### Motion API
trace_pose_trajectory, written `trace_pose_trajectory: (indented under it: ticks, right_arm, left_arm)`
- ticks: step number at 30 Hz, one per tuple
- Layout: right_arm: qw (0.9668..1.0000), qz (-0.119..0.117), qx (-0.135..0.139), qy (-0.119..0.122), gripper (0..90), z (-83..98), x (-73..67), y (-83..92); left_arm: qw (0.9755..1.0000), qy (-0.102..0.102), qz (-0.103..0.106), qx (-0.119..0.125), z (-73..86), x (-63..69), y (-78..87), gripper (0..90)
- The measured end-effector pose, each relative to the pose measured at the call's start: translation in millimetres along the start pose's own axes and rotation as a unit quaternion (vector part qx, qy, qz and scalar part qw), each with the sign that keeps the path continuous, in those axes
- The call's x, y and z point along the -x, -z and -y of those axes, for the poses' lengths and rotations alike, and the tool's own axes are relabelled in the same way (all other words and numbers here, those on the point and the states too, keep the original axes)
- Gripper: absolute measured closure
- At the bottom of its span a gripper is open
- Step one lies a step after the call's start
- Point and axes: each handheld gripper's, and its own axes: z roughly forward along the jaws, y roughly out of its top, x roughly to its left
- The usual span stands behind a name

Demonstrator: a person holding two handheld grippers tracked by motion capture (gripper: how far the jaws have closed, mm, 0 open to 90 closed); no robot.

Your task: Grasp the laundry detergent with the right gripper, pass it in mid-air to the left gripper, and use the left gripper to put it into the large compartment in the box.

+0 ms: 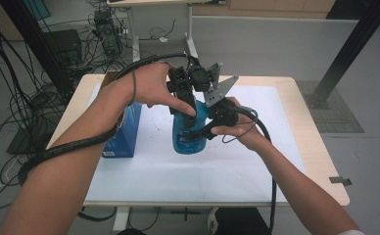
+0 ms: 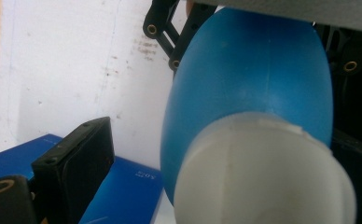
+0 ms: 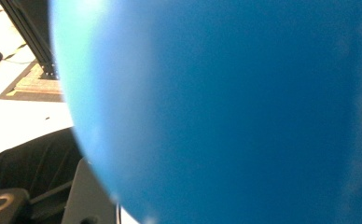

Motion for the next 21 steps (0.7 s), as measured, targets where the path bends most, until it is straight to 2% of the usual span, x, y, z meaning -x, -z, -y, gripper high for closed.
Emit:
trace_pose_trajectory:
  ticks: [2, 3, 14, 15, 16, 21]
  right_arm:
    - [1.0000, -0.004, 0.002, -0.006, 43.4, -0.4, -1.1, 0.4]
    - [1.0000, 0.000, 0.001, 0.000, 43.4, -0.2, -0.2, 0.6]
    - [1.0000, 0.001, 0.002, 0.001, 43.4, -0.4, -0.5, 0.4]
    - [1.0000, -0.003, 0.004, -0.005, 43.4, -0.6, -1.4, 0.4]
    - [1.0000, 0.002, 0.002, 0.001, 43.4, -0.4, -0.5, 0.4]
    - [1.0000, 0.000, 0.002, 0.001, 43.4, -0.8, -1.3, 0.0]
  left_arm:
    - [1.0000, 0.001, 0.000, -0.002, -0.6, 0.1, 0.2, 6.5]
    - [1.0000, 0.002, 0.001, -0.002, -0.7, 0.2, 0.2, 6.5]
    - [1.0000, 0.002, 0.002, 0.000, -0.1, 0.9, -1.3, 6.5]
    - [1.0000, 0.002, 0.003, -0.002, -0.2, 0.9, -0.9, 6.5]
    - [1.0000, 0.001, 0.003, 0.000, 0.0, 1.1, -1.0, 6.5]
    - [1.0000, 0.003, 0.002, 0.000, 0.0, 1.4, -0.6, 6.5]
